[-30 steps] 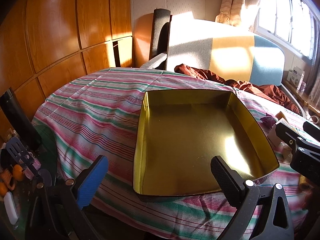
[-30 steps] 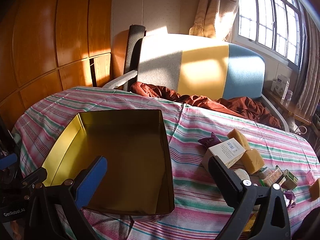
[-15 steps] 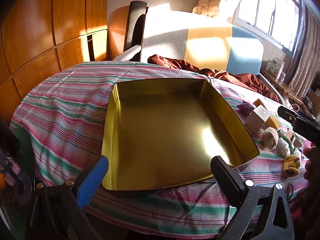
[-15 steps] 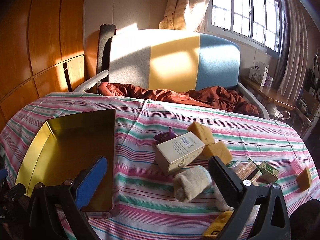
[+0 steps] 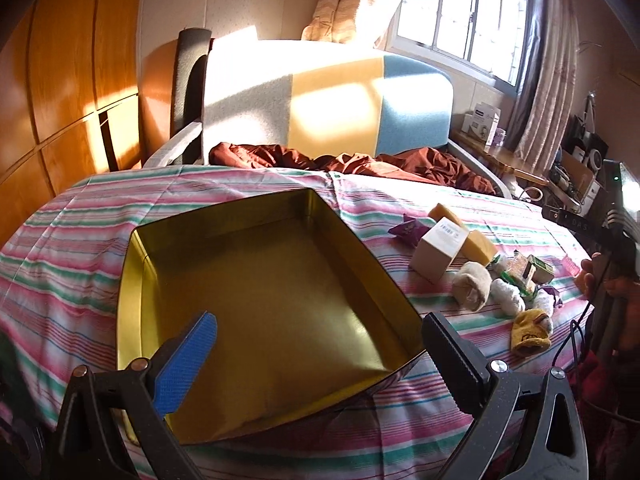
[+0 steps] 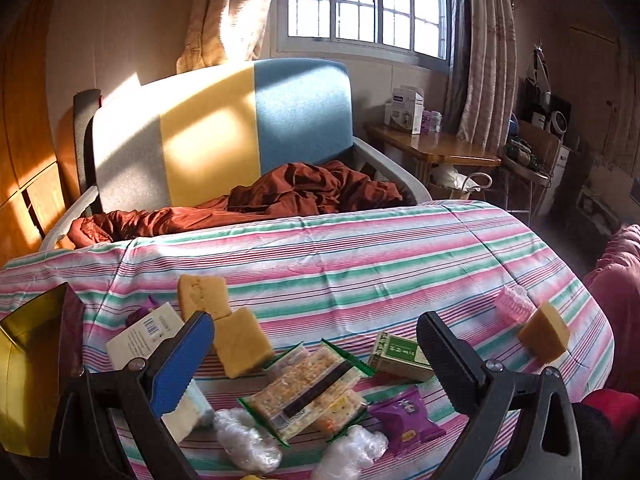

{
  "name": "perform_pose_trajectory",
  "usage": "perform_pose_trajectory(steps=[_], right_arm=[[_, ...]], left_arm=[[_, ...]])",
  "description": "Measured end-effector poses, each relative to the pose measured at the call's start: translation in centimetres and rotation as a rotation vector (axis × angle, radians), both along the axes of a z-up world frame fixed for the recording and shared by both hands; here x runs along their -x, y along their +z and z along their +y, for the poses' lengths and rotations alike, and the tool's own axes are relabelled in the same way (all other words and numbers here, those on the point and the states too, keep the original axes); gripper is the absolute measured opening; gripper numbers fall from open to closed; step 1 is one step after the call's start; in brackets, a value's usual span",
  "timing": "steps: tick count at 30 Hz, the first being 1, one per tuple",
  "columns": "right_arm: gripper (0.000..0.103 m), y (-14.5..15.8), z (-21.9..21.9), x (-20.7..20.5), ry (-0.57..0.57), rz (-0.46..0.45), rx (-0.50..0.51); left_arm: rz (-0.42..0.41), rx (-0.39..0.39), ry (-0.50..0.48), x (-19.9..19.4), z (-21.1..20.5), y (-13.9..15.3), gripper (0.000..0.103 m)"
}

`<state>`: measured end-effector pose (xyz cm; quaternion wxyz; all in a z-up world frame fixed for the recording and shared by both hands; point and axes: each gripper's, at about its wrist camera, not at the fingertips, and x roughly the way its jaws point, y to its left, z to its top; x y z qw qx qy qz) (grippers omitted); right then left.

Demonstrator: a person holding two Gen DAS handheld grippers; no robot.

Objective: Organize objects
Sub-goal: 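Move both tools from the gold tray toward the scattered items, then grasp the white barcode box with the left tool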

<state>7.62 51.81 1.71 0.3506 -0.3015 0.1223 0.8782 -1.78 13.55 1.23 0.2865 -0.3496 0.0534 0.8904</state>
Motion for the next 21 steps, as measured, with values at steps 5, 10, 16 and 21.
perform_pose_trajectory(steps=[5, 10, 16, 21], right_arm=[[0.103, -1.1, 2.7, -1.3, -0.078, 0.050, 0.118], [0.103, -1.5, 3.1, -1.5, -0.067, 0.063, 0.169], [0.103, -1.7, 3.2, -1.6, -0.057, 0.068, 0.198], [0.103, -1.9, 3.4, -1.3, -0.048, 0.064, 0.218]], left_arm=[[0.029, 0.061, -0.099, 0.7, 4.9, 0.2, 0.103], [0.004, 0.092, -0.171, 1.6, 10.0, -0.3, 0.103], [-0.001, 0.163, -0.270, 3.1, 16.4, -1.0, 0.103], [-0.024, 0.216, -0.308, 4.8, 20.5, -2.4, 0.103]])
